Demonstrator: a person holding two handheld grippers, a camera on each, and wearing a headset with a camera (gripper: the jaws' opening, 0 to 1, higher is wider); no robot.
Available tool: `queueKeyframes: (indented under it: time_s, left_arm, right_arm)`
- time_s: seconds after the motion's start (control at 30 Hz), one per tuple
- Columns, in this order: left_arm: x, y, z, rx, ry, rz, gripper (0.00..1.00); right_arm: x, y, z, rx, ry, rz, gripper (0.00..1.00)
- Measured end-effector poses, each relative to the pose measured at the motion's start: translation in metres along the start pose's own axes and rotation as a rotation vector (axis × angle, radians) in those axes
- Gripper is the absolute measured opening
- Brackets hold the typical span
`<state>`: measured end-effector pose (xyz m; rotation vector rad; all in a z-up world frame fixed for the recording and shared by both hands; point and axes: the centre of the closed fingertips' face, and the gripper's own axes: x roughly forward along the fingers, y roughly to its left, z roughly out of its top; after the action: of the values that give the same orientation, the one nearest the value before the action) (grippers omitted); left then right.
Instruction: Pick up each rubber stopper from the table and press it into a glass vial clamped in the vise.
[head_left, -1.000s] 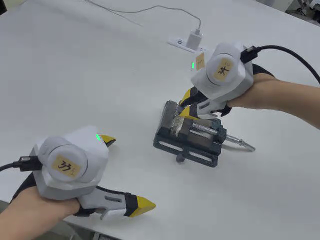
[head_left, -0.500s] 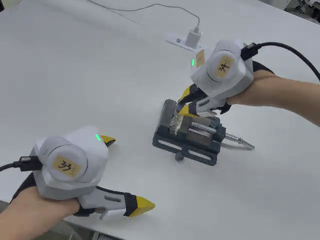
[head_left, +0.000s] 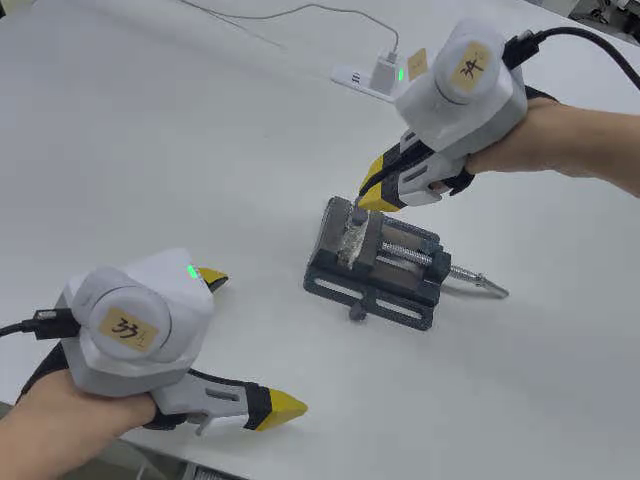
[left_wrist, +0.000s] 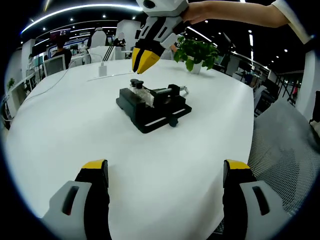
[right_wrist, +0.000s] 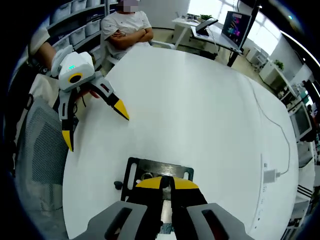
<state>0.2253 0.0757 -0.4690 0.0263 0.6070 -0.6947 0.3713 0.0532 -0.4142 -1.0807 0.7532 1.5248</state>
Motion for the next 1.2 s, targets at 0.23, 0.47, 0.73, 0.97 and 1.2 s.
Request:
queueKeyframes:
  time_s: [0.23,0.47,0.73,0.97,1.2]
  left_arm:
    - [0.0,0.002,0.0,-0.005,0.003,0.001,0.95]
    - [0.001,0.002,-0.001,-0.007,0.008,0.001,0.95]
    - [0.002,0.001,-0.002,-0.01,0.011,-0.004,0.94]
    - [0.003,0.0,-0.004,-0.015,0.017,-0.008,0.94]
    - [0.007,-0.001,-0.003,-0.018,0.016,-0.017,0.94]
  right_arm:
    - [0.006,0.006,-0.008,0.006,0.042,0.071,0.0]
    - [0.006,0.013,-0.008,0.008,0.054,0.089,0.0]
    - [0.009,0.013,-0.011,0.008,0.063,0.091,0.0]
    - [0.01,0.015,-0.011,-0.012,0.076,0.105,0.0]
    - [0.011,0.013,-0.011,-0.032,0.144,0.121,0.0]
